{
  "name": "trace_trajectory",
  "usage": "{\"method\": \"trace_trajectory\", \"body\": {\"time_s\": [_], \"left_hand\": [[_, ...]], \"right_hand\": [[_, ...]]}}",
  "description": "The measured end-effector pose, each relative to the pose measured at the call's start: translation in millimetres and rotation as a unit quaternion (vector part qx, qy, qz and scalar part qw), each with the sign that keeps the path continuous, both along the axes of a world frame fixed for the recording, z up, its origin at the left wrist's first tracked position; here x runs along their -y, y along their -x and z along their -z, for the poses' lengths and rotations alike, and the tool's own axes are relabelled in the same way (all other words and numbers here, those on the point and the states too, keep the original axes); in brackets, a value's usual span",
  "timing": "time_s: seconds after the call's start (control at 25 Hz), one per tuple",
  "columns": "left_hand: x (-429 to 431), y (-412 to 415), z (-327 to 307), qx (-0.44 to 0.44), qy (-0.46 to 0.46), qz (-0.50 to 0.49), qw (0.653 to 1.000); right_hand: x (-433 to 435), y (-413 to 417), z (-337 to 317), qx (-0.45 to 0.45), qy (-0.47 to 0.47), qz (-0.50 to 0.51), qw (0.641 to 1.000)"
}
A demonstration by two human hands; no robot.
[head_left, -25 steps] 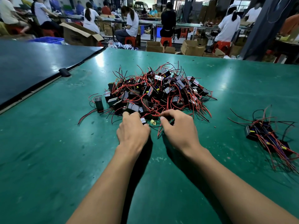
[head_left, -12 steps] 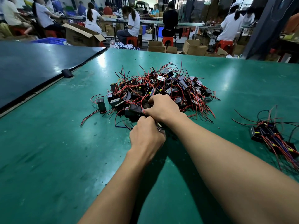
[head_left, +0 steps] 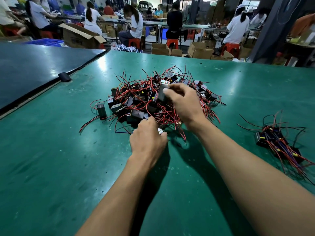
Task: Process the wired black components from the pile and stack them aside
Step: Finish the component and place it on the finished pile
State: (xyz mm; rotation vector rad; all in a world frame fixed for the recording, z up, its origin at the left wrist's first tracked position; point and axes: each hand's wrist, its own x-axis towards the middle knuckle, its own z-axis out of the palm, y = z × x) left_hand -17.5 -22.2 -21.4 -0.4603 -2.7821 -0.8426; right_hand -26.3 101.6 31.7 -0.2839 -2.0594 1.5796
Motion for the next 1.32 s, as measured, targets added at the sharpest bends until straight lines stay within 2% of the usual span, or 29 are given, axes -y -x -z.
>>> {"method": "trace_trajectory", "body": {"time_s": [0.16, 0.32, 0.4, 0.48, 0.56, 0.68, 0.76, 0.88, 1.0, 1.16, 1.32], "left_hand": [[-4, -7, -5, -0.075, -0.038, 0.031, 0.996], [-14, -22, -3, -0.102, -0.031, 0.103, 0.989], [-20, -30, -1, -0.090, 0.010, 0.144, 0.985], [-25, -36, 3, -0.079, 0.057, 0.189, 0.977], [-28, -42, 5, -0.059, 0.079, 0.236, 0.967], [-31, -46, 7, -0.045, 0.065, 0.269, 0.960], [-32, -45, 8, -0.058, 0.061, 0.258, 0.963], [-31, -42, 8, -0.096, 0.062, 0.234, 0.965], [-30, -37, 8, -0.097, 0.058, 0.219, 0.969], [-30, -35, 8, -0.096, 0.049, 0.225, 0.968], [-30, -36, 9, -0.093, 0.050, 0.242, 0.964]], "right_hand": [[-24, -31, -25, -0.088, 0.163, 0.003, 0.983], [-48, -63, -40, -0.156, 0.207, 0.003, 0.966], [-59, -79, -37, -0.163, 0.131, 0.024, 0.978], [-72, -96, -24, -0.114, -0.089, 0.088, 0.986], [-82, -111, 0, -0.020, -0.293, 0.107, 0.950], [-92, -129, 40, 0.117, -0.411, 0.074, 0.901], [-92, -137, 57, 0.140, -0.436, 0.063, 0.887], [-90, -140, 65, 0.121, -0.430, 0.025, 0.894], [-90, -142, 66, 0.127, -0.420, 0.007, 0.899], [-94, -150, 62, 0.091, -0.366, -0.030, 0.926], [-98, -155, 54, 0.096, -0.316, -0.007, 0.944]]}}
